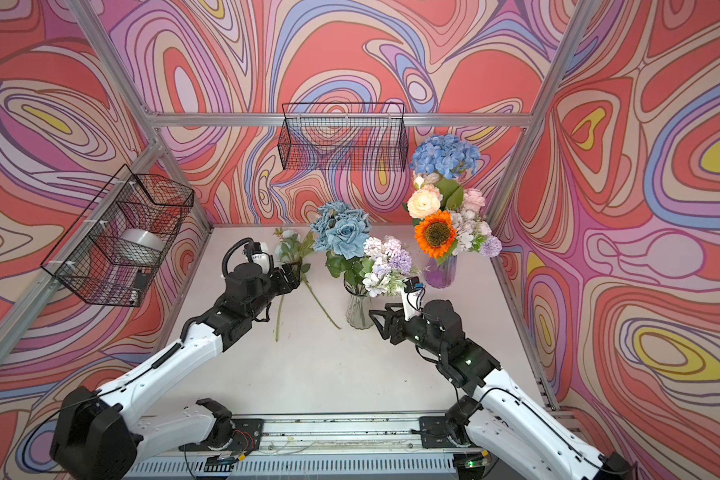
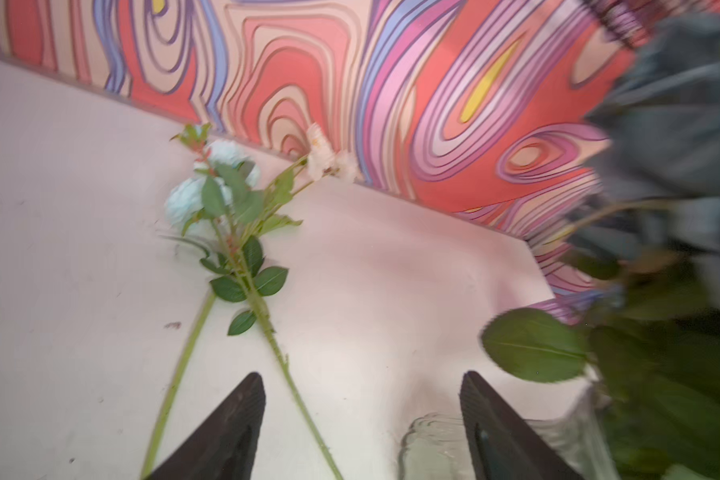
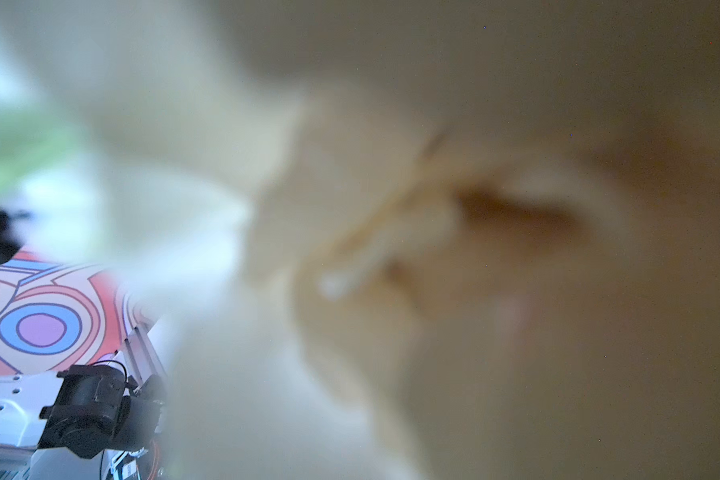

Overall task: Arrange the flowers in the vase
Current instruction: 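Move the left gripper down to the white rose stems on the table, then close the left gripper on the white rose stems and lift it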

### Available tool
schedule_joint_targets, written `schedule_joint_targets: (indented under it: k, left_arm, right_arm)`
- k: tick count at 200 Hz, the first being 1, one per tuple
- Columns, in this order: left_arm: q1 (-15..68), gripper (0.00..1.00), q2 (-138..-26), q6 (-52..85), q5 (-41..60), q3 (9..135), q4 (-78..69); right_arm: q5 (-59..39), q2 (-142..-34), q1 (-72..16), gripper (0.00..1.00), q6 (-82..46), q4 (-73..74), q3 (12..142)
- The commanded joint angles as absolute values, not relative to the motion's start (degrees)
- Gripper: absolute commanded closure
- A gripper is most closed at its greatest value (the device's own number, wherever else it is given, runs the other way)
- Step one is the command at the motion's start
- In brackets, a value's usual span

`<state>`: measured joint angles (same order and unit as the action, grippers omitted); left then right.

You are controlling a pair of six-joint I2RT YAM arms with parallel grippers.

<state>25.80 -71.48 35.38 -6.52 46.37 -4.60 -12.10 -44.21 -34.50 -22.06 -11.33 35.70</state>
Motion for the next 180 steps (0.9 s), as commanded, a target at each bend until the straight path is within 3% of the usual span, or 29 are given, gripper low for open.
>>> schedule_joint_targets:
  k: [1,46,104,180]
  left_arm:
    - [25.66,0.23,-78.73,37.53,-7.79,51.43,4.49]
    - [25.67,0.25,-95.36,37.04,-9.51,62.91,14.49]
    - [25.65,0.26,-104.29,38.05,-10.67,67.71,14.74]
    - [25.49,0.44,-113.05,40.03,-13.13,74.05,16.59]
  right_arm:
    - [-11.63,-46.72,-34.9,0.37,-19.52,-14.02,38.44]
    - [-10.52,-49.42,-34.96,0.36,-17.11,-12.24,40.14]
    - [-3.75,-42.14,-34.9,0.33,-14.27,-18.33,36.88]
    - [0.52,-43.56,-34.93,0.31,-13.29,-16.45,35.22]
